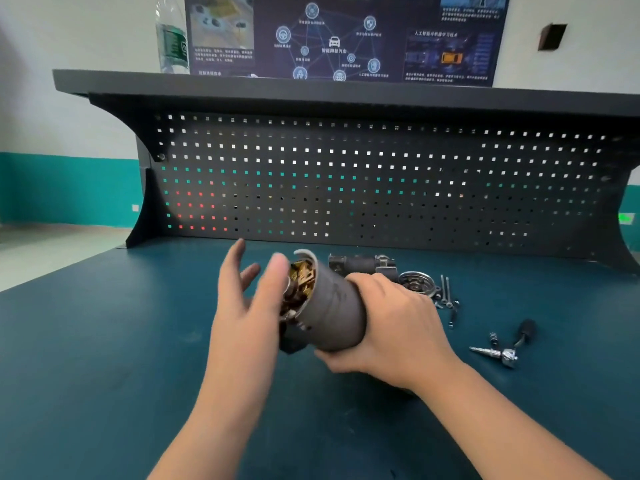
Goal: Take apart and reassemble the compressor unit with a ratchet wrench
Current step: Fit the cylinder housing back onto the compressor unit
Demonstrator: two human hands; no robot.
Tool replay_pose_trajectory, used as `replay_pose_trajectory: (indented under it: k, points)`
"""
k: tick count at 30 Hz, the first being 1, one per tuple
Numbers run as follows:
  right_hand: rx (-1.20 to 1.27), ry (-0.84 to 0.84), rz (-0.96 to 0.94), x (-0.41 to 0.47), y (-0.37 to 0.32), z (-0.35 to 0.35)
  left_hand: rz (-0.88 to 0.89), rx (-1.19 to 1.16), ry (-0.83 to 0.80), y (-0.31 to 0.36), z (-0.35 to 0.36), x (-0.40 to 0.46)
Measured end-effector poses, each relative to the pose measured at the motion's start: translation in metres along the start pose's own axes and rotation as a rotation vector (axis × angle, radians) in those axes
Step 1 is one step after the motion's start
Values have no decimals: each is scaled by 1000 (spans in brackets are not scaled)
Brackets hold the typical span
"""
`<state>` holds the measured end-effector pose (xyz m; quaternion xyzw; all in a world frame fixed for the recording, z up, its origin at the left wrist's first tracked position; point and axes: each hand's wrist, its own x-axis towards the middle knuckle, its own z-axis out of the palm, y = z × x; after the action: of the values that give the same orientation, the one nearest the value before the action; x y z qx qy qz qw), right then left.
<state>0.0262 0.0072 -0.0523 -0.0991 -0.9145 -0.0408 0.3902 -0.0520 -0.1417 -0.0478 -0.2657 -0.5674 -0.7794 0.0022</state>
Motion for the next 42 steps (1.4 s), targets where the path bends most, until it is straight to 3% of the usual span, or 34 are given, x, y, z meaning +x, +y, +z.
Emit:
replay_pose_trajectory:
  k: [2,5,7,11,14,16,21,24,29,33,40,42]
  points:
    - [64,4,102,-2,1,-7,-19,-184,-40,0,2,6]
    - [167,17,271,-1,4,-11,36,-163,-78,-5,17,5]
    - [239,51,392,1,10,-9,40,-41,-134,-10,24,1]
    - [424,117,598,2,32,-10,29,299,-417,-20,29,-3]
    - [520,128,666,4,45,-14,95,542,-672,-25,44,-4]
    - [535,115,694,6,47,-15,116,656,-746,-34,61,-4]
    - [554,108,778,9,44,-12,94,707,-554,-46,90,-8]
    - [620,162,838,8,49,-13,190,712,-536,-46,92,-3]
    - [1357,229,1145,-1,42,4,351,824,-525,-36,78,12]
    - [1446,111,1154,-2,33,19,226,869,-584,-33,59,22]
    - [1306,-161,1077,-4,49,20,-125,511,-668,-34,54,37]
    - [1323,-245,1113,-7,49,22,-147,555,-712,-35,56,43]
